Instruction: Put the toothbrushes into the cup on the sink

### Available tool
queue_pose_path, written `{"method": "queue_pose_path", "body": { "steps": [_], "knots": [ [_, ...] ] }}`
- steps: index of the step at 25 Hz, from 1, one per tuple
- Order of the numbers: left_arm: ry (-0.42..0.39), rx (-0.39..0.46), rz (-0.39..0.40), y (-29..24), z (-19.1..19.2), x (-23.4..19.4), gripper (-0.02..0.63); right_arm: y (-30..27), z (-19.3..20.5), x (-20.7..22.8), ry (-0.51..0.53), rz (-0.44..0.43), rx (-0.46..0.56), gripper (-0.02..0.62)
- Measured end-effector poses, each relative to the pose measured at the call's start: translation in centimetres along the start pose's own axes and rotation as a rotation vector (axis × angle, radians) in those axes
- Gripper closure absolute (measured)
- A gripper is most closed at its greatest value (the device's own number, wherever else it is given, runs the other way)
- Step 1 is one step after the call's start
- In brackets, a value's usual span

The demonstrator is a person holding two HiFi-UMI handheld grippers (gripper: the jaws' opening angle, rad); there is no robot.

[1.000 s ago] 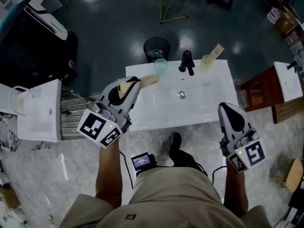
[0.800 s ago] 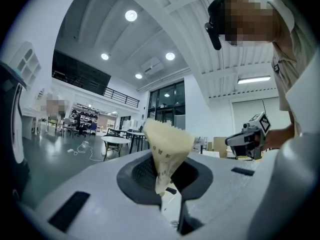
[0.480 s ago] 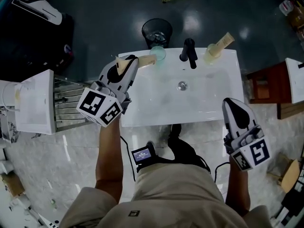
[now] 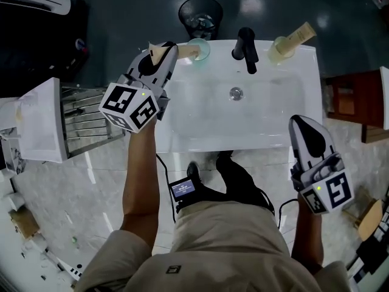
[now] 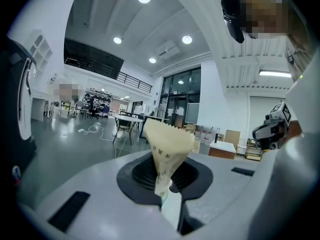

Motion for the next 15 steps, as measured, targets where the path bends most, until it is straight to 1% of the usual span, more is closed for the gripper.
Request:
{"method": "queue_pose_path", "body": {
  "steps": [6, 15],
  "knots": [
    [0.022, -0.041, -0.018, -1.7, 2.7, -1.8, 0.568, -0.9, 1.4, 0.8, -0.022, -0.013, -0.03, 0.589],
    [0.071, -0.09, -0.026, -3.7, 6.3, -2.6, 0.566, -1.5, 3.1, 2.3, -0.058, -0.017, -0.055, 0.589]
  ]
}}
Point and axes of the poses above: the fingertips, and each gripper's own axes: y backward along the fingers, x to its right, z out of its underside, the point moved 2 cm from there along y, backward along the fingers, and after that the axes turned 9 degrees about x, right-handed, at the moved point
